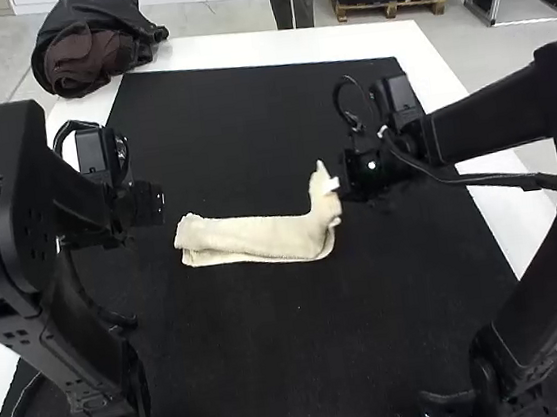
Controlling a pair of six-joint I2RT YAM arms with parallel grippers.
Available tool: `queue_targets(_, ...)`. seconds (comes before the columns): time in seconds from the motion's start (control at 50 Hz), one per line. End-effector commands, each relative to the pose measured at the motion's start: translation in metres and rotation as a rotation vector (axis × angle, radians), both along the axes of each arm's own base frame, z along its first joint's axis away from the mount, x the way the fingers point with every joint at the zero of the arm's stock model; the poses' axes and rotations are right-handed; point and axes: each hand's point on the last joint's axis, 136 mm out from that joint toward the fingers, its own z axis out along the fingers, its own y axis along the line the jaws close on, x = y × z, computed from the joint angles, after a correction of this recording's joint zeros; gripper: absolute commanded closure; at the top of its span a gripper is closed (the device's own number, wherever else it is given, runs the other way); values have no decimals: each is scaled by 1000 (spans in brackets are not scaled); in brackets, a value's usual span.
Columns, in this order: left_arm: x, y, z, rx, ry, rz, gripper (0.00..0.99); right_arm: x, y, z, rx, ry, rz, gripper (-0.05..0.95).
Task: Fold the towel.
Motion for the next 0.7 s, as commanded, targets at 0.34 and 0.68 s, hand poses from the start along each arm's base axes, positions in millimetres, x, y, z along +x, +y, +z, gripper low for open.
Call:
queue_targets(0.34, -3, 4, 1, 15, -18, 34, 33, -1, 74, 9, 76, 3, 115, 923)
queue_targets(0.68, -5, 6, 0, 8, -26, 51, 33, -5, 127, 1, 88, 6, 212, 923)
